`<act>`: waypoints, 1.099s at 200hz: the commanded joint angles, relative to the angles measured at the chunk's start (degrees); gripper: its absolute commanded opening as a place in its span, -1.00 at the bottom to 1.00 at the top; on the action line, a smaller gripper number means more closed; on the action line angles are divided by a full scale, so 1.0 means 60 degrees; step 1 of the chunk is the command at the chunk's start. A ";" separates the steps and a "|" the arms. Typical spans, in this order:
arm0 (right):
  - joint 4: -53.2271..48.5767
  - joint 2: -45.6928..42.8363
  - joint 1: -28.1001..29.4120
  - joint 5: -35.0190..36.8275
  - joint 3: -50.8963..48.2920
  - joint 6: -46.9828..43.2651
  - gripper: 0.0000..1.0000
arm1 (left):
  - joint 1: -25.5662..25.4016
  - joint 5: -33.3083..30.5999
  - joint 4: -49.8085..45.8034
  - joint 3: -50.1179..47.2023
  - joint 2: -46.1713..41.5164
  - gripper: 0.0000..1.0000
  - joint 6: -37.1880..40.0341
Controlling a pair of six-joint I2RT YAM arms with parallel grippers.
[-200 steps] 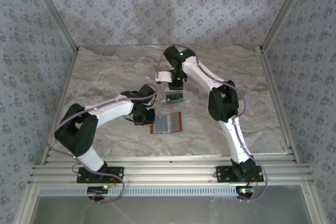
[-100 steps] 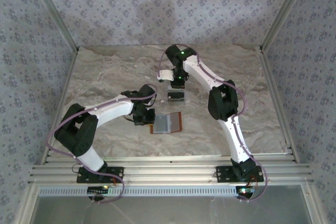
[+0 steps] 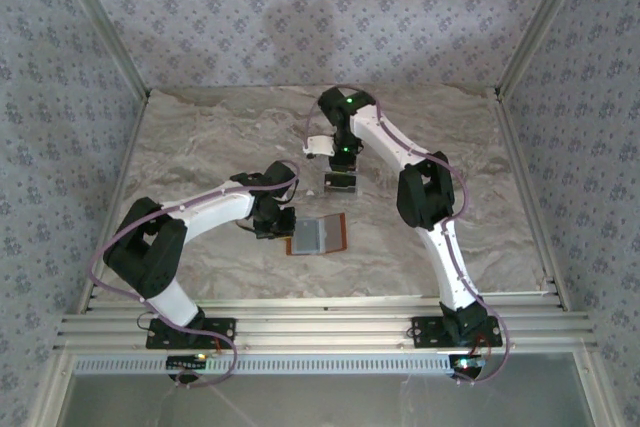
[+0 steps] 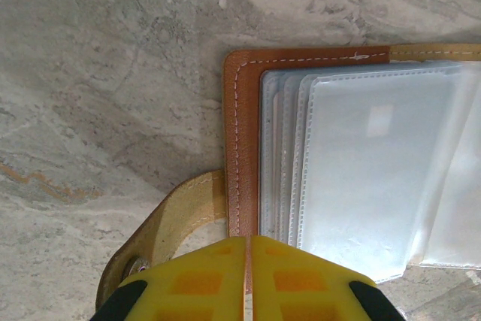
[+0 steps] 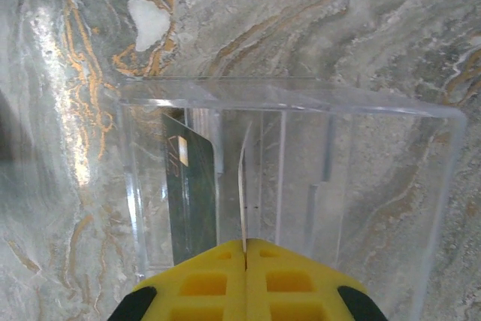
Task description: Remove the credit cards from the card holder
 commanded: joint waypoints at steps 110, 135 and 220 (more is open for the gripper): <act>0.2087 -0.1320 -0.0022 0.1400 -0.1517 -0.0501 -0.36 | -0.0006 0.0121 -0.0047 -0.0094 -0.0105 -0.77 -0.0025; 0.2541 -0.1489 -0.0041 0.1687 -0.1733 -0.0426 -0.35 | -0.0002 0.0112 -0.0047 -0.0125 -0.0141 -0.77 -0.0018; 0.3559 -0.1372 0.0020 0.2295 -0.2304 -0.0220 -0.34 | -0.0008 0.0111 0.0014 -0.0211 -0.0168 -0.77 -0.0067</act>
